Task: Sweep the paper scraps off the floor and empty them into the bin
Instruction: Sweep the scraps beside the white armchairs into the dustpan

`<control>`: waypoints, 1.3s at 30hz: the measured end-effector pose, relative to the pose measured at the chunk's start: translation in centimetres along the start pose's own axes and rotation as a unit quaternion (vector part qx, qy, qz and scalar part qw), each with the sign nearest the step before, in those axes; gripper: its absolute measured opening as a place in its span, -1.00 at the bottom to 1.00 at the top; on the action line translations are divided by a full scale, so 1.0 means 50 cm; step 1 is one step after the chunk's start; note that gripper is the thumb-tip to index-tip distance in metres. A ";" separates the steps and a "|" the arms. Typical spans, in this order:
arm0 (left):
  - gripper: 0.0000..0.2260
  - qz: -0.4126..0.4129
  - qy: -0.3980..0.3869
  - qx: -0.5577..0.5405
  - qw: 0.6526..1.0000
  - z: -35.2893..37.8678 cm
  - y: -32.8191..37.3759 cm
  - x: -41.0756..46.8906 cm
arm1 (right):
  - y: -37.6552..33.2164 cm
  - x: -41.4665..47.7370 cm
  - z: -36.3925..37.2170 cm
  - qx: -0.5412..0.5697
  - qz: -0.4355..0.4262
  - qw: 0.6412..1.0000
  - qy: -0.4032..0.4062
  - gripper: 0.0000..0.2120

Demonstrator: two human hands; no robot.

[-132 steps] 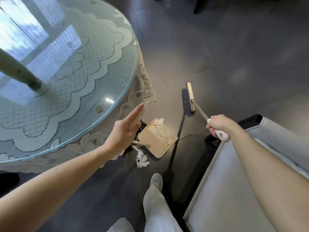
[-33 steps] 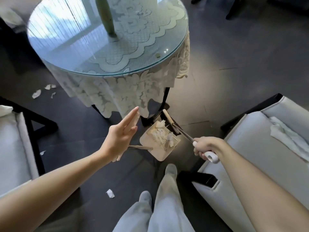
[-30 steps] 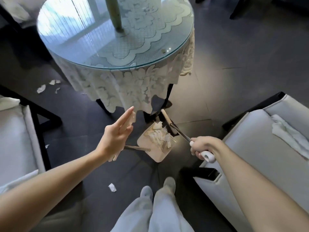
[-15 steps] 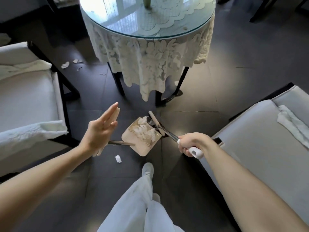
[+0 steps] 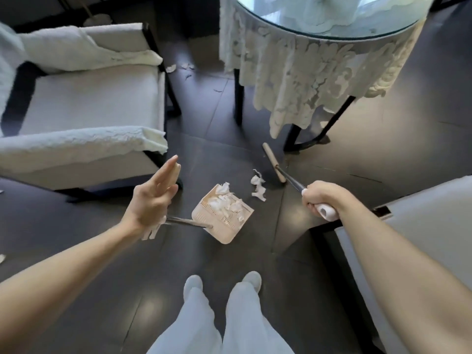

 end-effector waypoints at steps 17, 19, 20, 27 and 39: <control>-0.40 -0.024 -0.032 -0.028 0.999 -0.209 -0.137 -0.181 | -0.112 -0.149 0.322 0.091 -0.028 0.995 -0.034 -0.58; -0.41 -0.025 -0.036 -0.023 0.999 -0.233 -0.153 -0.196 | -0.120 -0.161 0.317 0.096 -0.024 0.995 -0.013 -0.62; -0.41 -0.024 -0.037 -0.026 0.999 -0.244 -0.161 -0.201 | -0.123 -0.168 0.318 0.096 -0.016 0.995 0.000 -0.66; -0.38 -0.035 -0.017 -0.029 0.999 -0.268 -0.210 -0.177 | -0.069 -0.147 0.403 0.100 0.084 0.991 0.034 -0.59; -0.43 -0.026 -0.018 -0.015 0.999 -0.230 -0.197 -0.045 | -0.131 -0.123 0.418 -0.080 0.090 0.993 0.012 -0.73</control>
Point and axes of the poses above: each hand's wrist, its own x-axis towards the middle knuckle, its own z-axis out of the palm, y = z × x, the point moved 10 cm from there along x, towards the middle knuckle
